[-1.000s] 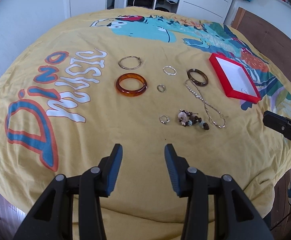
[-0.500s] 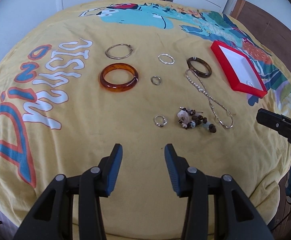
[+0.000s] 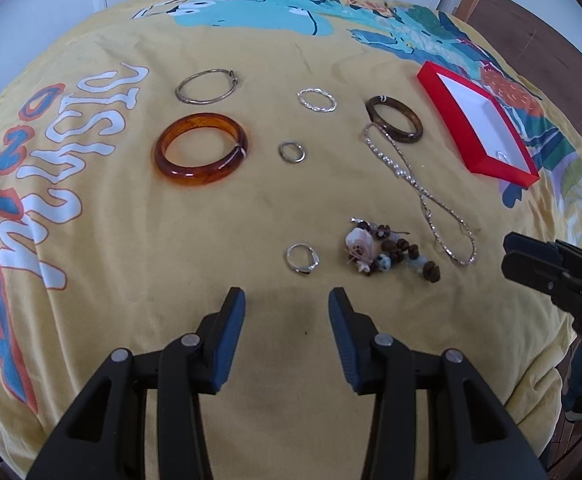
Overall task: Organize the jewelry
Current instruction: 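Grasp the small silver ring with the left tool while the right tool grasps the beaded bracelet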
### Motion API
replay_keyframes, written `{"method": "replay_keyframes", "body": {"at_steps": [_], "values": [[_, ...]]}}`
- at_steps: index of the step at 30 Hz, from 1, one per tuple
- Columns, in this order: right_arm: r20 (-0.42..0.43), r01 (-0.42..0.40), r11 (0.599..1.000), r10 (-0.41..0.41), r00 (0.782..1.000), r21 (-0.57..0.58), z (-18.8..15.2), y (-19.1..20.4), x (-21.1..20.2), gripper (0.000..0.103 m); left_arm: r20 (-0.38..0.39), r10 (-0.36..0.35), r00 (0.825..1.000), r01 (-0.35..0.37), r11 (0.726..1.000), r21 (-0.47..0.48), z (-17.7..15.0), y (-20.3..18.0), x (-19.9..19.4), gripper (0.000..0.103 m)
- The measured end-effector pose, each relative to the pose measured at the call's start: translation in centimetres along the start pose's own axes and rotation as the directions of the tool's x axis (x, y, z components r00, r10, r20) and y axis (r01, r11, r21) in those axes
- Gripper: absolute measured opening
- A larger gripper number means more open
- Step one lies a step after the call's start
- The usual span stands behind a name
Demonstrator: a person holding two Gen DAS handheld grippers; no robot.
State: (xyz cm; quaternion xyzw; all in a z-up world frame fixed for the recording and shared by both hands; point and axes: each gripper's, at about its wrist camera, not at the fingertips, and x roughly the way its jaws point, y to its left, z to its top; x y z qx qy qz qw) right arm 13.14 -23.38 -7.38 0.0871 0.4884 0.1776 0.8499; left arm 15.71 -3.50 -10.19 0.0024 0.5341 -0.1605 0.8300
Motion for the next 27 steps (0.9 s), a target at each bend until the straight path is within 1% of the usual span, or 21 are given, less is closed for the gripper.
{"method": "replay_keyframes", "body": {"at_steps": [3, 8, 14, 17, 19, 27], "values": [[-0.017, -0.009, 1.0, 0.008, 1.0, -0.02, 0.0, 0.3, 0.8, 0.046, -0.006, -0.005, 1.0, 0.005, 1.0, 0.007, 0.4, 0.1, 0.7, 0.041], [-0.043, -0.045, 0.998, 0.043, 0.998, -0.051, 0.1, 1.0, 2.1, 0.046, -0.014, -0.013, 1.0, 0.013, 0.999, 0.033, 1.0, 0.0, 1.7, 0.041], [-0.065, -0.075, 0.993, 0.069, 0.996, -0.092, 0.7, 1.9, 3.4, 0.04, -0.022, -0.029, 0.999, 0.03, 0.999, 0.045, 1.7, 0.1, 2.6, 0.041], [-0.078, -0.082, 0.991, 0.074, 0.994, -0.105, 0.9, 2.2, 4.2, 0.04, -0.026, -0.034, 0.999, 0.035, 0.998, 0.052, 1.8, 0.3, 2.9, 0.039], [-0.088, -0.087, 0.99, 0.077, 0.993, -0.11, 1.1, 2.3, 4.8, 0.039, -0.027, -0.033, 0.999, 0.035, 0.998, 0.058, 1.9, 0.3, 3.1, 0.037], [-0.13, -0.098, 0.989, 0.083, 0.988, -0.111, 1.1, 2.3, 6.9, 0.033, -0.019, -0.013, 1.0, 0.015, 0.996, 0.083, 1.8, 0.8, 3.4, 0.018]]}}
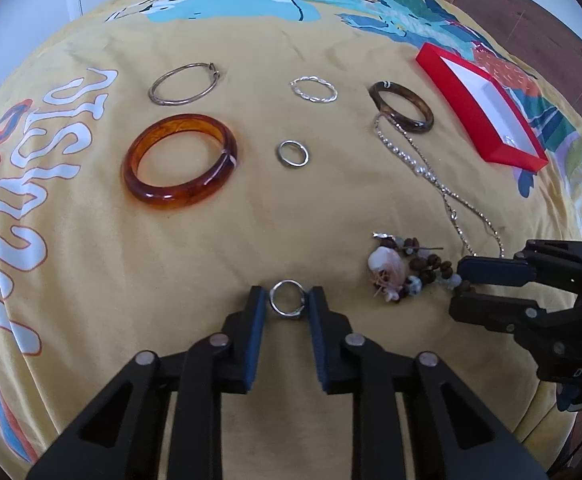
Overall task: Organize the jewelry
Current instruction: 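Grasp the small silver ring with the left tool while the right tool grasps the beaded bracelet, then carry the silver ring and beaded bracelet in both tools over the red box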
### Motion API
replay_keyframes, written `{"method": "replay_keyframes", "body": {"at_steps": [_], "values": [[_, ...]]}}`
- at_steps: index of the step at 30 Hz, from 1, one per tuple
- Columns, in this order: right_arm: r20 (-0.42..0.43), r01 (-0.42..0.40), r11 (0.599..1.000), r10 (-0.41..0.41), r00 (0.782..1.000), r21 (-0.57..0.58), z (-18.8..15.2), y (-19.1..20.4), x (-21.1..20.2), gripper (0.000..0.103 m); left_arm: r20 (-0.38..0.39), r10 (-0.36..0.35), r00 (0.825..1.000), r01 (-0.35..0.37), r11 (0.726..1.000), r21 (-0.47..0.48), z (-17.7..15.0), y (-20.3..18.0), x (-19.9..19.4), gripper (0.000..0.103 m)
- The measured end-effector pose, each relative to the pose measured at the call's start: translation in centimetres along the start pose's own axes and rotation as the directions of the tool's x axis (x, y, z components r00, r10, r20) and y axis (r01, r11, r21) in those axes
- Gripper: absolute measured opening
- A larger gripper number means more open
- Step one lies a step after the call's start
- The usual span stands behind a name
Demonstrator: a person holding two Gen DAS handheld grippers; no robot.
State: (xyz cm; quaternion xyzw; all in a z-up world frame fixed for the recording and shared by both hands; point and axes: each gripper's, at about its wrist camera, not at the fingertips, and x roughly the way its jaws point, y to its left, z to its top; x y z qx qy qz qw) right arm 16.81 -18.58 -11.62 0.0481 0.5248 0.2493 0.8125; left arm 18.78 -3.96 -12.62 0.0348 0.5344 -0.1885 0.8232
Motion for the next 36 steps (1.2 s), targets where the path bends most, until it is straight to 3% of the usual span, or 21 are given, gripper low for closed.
{"method": "replay_keyframes", "body": {"at_steps": [6, 9, 24, 36], "values": [[-0.018, 0.006, 1.0, -0.007, 1.0, -0.006, 0.1, 0.0, 1.1, 0.024, 0.005, -0.005, 1.0, 0.005, 1.0, 0.001, -0.1, 0.1, -0.2, 0.018], [-0.023, 0.012, 1.0, -0.012, 1.0, -0.006, 0.2, -0.1, 1.1, 0.014, 0.009, -0.007, 1.0, 0.007, 1.0, -0.004, -0.2, 0.0, -0.5, 0.018], [0.098, 0.001, 1.0, 0.001, 0.995, -0.018, 0.7, 3.1, -5.7, 0.011, 0.092, -0.023, 0.995, 0.023, 1.0, 0.007, -0.7, -1.6, -6.5, 0.018], [0.186, 0.035, 0.999, -0.031, 0.982, -0.019, -3.3, 6.0, -12.6, 0.011, 0.174, -0.023, 0.984, 0.022, 1.0, 0.008, -3.7, -3.2, -12.8, 0.017]]}}
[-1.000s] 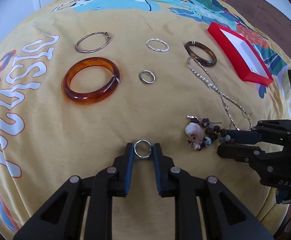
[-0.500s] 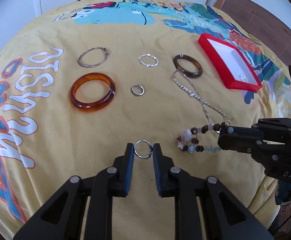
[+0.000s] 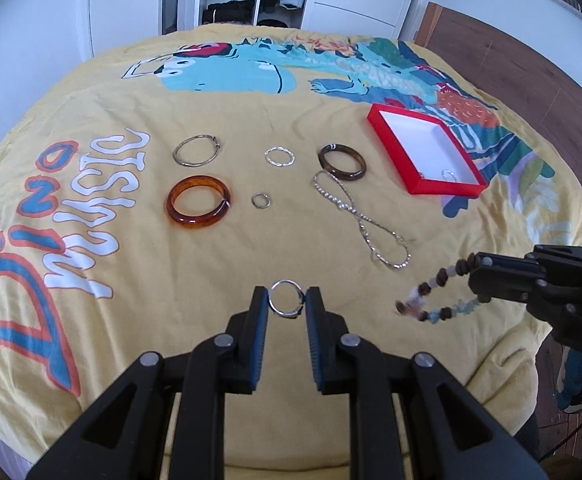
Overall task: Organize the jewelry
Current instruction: 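Carry the silver ring and beaded bracelet in both tools over the red box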
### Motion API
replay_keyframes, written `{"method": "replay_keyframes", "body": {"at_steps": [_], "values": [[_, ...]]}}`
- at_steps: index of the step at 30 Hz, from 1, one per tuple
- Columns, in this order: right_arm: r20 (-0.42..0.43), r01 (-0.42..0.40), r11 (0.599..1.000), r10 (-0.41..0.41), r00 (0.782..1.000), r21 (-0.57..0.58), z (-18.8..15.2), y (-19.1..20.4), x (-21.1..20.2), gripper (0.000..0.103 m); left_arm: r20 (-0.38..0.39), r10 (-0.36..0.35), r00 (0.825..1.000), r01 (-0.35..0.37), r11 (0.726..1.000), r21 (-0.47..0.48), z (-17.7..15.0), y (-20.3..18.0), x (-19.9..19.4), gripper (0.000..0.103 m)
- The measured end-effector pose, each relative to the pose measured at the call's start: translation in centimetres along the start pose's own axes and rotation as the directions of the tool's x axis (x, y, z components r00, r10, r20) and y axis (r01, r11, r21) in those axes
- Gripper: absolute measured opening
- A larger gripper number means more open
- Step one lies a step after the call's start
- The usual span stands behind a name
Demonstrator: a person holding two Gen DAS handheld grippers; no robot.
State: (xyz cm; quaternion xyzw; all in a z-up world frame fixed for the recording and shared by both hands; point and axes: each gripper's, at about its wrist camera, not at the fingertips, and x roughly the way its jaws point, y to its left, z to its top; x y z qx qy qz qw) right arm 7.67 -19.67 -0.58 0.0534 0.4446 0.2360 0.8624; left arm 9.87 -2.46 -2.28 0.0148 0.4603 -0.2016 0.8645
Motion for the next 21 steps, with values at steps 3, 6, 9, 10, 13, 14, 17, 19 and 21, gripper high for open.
{"method": "replay_keyframes", "body": {"at_steps": [3, 6, 9, 10, 13, 14, 17, 19, 21], "values": [[0.016, 0.007, 1.0, -0.008, 1.0, 0.011, -1.2, 0.4, -1.4, 0.011, 0.007, -0.002, 1.0, 0.002, 1.0, 0.004, -0.7, -0.5, -1.1, 0.017], [0.031, 0.015, 1.0, -0.016, 0.999, 0.027, -2.3, 0.3, -2.8, 0.011, 0.007, -0.006, 1.0, 0.006, 1.0, 0.008, -1.3, -1.1, -1.9, 0.017], [0.05, 0.03, 0.998, -0.033, 0.998, 0.047, -3.0, -0.5, -4.2, 0.011, 0.007, -0.017, 1.0, 0.017, 1.0, 0.005, -1.5, -1.7, -2.4, 0.017], [0.058, 0.036, 0.998, -0.039, 0.998, 0.056, -3.3, -0.8, -4.7, 0.011, 0.007, -0.02, 1.0, 0.02, 1.0, 0.006, -1.5, -2.0, -2.5, 0.017], [0.08, 0.057, 0.995, -0.064, 0.995, 0.085, -3.6, -2.2, -6.1, 0.011, 0.008, -0.024, 1.0, 0.024, 1.0, 0.016, -1.1, -3.0, -2.8, 0.017], [0.087, 0.067, 0.993, -0.076, 0.993, 0.093, -3.6, -2.8, -6.6, 0.011, 0.007, -0.028, 1.0, 0.028, 0.999, 0.02, -0.9, -3.4, -2.8, 0.017], [0.108, 0.096, 0.989, -0.108, 0.988, 0.115, -3.4, -4.6, -8.0, 0.011, 0.008, -0.036, 0.999, 0.036, 0.999, 0.028, 0.0, -4.4, -2.7, 0.017], [0.123, 0.12, 0.985, -0.136, 0.983, 0.128, -3.0, -6.1, -9.0, 0.011, 0.009, -0.047, 0.999, 0.047, 0.998, 0.029, 0.9, -5.1, -2.5, 0.017], [0.138, 0.138, 0.981, -0.157, 0.978, 0.14, -2.5, -7.3, -9.8, 0.011, 0.009, -0.058, 0.998, 0.057, 0.998, 0.037, 1.8, -5.9, -2.2, 0.017]]}}
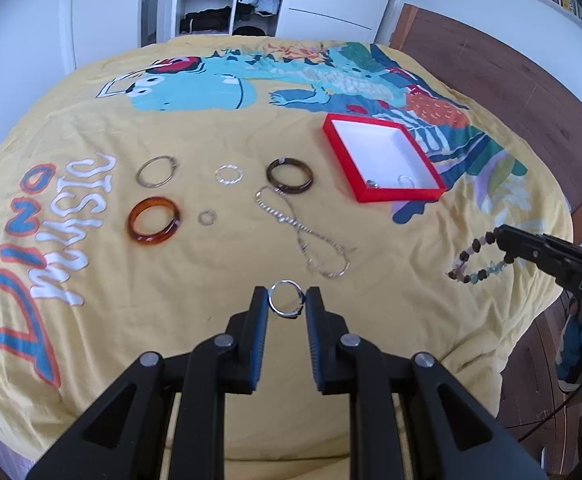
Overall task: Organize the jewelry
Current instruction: 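Carry the silver ring and beaded bracelet in both tools over the red box, then open both tools to drop the ring and bracelet into the box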
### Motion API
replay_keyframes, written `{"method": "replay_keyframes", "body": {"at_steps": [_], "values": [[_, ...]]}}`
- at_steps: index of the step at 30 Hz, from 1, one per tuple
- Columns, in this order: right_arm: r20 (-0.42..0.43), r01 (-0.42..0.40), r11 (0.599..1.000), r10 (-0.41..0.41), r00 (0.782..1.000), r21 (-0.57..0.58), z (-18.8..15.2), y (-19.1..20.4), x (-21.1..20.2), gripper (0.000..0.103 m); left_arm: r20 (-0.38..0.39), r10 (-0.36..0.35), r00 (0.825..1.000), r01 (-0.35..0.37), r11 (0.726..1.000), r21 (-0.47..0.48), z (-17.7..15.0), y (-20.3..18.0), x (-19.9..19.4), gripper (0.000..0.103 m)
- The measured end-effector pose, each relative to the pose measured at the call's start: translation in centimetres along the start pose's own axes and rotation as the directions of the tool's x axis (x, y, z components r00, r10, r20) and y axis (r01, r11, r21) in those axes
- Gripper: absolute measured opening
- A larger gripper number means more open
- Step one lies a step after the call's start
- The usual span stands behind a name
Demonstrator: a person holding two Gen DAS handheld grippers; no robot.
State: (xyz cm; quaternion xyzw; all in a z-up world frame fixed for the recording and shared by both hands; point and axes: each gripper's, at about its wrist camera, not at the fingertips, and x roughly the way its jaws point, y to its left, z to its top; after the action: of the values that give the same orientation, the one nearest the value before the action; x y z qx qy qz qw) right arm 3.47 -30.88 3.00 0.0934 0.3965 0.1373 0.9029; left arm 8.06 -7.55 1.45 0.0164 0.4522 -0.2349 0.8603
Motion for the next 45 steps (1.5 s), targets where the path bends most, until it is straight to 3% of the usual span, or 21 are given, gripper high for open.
{"method": "replay_keyframes", "body": {"at_steps": [11, 22, 34, 45], "values": [[0.045, 0.138, 0.99, -0.139, 0.989, 0.044, 6.0, -7.9, -0.2, 0.011, 0.007, -0.069, 0.998, 0.068, 0.992, 0.11, 8.4, -7.3, 5.1, 0.018], [0.037, 0.219, 0.971, -0.223, 0.974, 0.098, 11.7, -16.0, 5.3, 0.011, -0.026, -0.107, 0.994, 0.11, 0.98, 0.167, 15.9, -13.4, 14.8, 0.018], [-0.064, 0.264, 0.949, -0.257, 0.964, 0.174, 10.7, -22.8, 12.0, 0.012, -0.131, -0.034, 0.991, 0.055, 0.986, 0.155, 17.2, -14.9, 25.6, 0.018], [-0.132, 0.288, 0.944, -0.268, 0.954, 0.164, 9.2, -23.7, 15.2, 0.012, -0.207, 0.018, 0.978, 0.011, 0.99, 0.137, 16.6, -14.2, 29.6, 0.019]]}}
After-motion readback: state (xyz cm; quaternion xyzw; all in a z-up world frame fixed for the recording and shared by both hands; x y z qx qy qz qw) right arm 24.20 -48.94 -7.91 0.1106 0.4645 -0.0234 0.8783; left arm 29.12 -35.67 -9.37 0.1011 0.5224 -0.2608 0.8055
